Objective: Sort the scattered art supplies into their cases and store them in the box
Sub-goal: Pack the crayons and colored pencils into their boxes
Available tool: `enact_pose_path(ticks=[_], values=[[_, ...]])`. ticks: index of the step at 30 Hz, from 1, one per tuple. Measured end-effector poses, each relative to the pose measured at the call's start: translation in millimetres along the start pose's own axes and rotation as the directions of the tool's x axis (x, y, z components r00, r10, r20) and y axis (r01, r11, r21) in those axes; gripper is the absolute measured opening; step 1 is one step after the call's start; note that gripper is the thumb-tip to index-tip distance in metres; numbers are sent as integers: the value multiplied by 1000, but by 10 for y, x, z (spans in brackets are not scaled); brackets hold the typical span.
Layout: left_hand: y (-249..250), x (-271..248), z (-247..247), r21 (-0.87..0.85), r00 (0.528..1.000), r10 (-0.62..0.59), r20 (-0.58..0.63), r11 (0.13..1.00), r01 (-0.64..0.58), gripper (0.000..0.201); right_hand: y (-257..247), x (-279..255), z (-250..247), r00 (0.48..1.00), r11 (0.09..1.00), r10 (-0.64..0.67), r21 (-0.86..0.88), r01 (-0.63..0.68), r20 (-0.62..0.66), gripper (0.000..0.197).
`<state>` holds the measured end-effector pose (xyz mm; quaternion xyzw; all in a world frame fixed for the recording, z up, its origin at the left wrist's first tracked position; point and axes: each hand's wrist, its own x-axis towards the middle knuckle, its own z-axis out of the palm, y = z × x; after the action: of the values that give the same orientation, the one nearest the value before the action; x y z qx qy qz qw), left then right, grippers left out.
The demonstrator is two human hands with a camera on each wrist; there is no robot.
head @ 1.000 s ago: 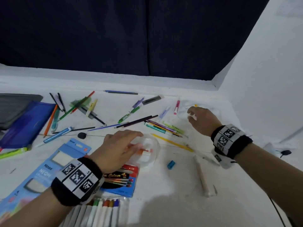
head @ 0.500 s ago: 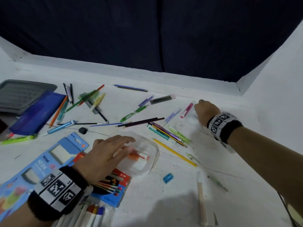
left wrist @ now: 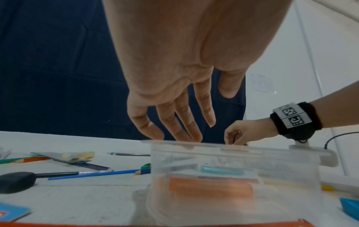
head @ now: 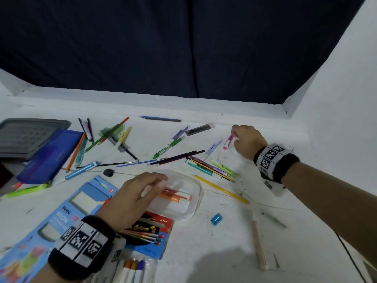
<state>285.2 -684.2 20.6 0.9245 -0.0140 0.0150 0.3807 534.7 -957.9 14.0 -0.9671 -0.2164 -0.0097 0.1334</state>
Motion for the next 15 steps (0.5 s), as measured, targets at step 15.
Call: enact_pose_path(ticks=[15], values=[[-602, -953, -694, 23, 988, 74, 139, 997, -78, 23, -1772, -1871, 98, 981, 735, -193, 661, 151, -10, 16]])
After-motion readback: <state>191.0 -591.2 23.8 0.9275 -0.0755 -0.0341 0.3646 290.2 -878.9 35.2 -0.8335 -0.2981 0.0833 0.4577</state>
